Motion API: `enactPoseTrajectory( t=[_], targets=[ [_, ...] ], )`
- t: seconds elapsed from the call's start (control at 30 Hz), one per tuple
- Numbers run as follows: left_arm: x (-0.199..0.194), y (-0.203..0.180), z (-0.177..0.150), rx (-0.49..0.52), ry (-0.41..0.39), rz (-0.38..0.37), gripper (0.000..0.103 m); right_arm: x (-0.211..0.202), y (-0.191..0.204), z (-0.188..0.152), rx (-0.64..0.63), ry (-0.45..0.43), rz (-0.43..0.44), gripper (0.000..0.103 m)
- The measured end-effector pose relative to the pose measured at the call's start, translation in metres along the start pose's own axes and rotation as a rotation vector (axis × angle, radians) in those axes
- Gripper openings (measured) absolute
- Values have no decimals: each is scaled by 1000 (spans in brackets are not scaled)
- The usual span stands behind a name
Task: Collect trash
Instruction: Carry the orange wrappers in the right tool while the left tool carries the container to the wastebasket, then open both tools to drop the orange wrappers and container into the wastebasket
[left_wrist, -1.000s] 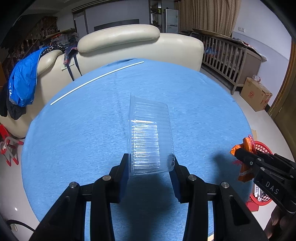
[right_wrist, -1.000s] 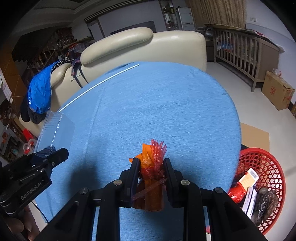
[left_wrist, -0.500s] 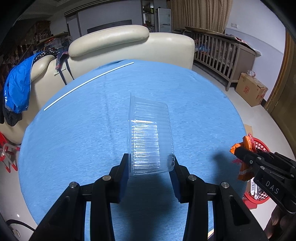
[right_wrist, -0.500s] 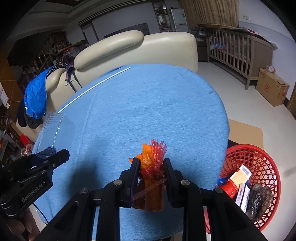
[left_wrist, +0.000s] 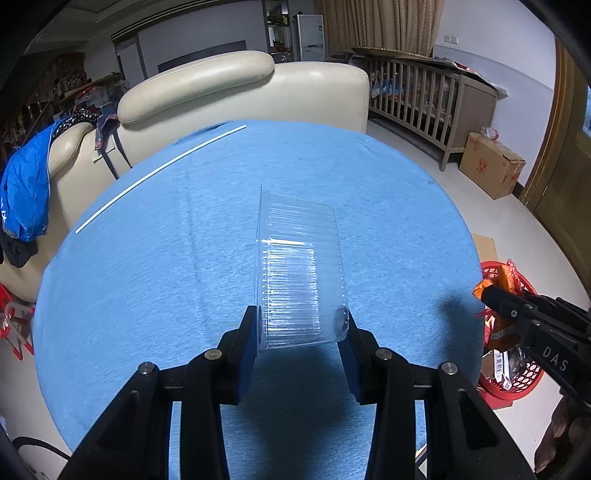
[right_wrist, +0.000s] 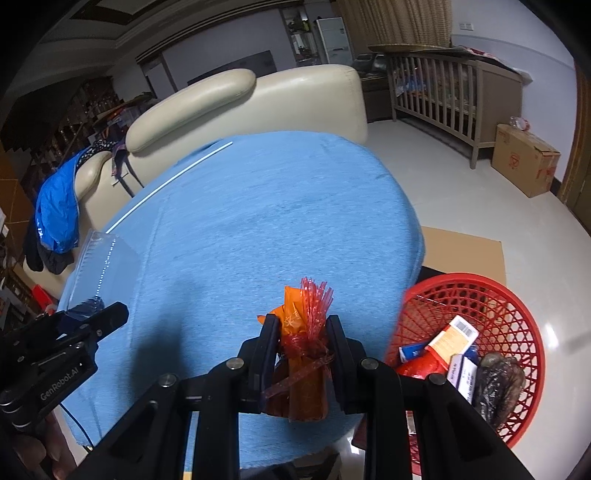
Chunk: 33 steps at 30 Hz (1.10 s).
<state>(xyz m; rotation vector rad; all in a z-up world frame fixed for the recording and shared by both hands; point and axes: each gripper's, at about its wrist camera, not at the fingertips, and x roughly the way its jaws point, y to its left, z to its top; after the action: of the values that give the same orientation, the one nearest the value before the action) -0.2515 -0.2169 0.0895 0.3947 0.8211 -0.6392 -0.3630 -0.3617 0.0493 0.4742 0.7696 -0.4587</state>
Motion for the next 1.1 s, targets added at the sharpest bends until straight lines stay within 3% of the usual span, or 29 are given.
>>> enactPoseTrajectory(
  t=[0.33, 0.63, 0.87, 1.1],
  targets=[
    [0, -24, 3, 41, 4, -24, 43, -15, -46, -4, 67, -24, -50, 28],
    [-5, -69, 10, 106, -6, -118, 43, -34, -120, -12, 169, -32, -137, 28],
    [-8, -107, 13, 174, -10, -170, 43, -29, -168, -25, 236, 10, -158, 28],
    [-8, -132, 15, 224, -14, -203, 43, -8, -189, -34, 251, 91, -148, 30]
  ],
)
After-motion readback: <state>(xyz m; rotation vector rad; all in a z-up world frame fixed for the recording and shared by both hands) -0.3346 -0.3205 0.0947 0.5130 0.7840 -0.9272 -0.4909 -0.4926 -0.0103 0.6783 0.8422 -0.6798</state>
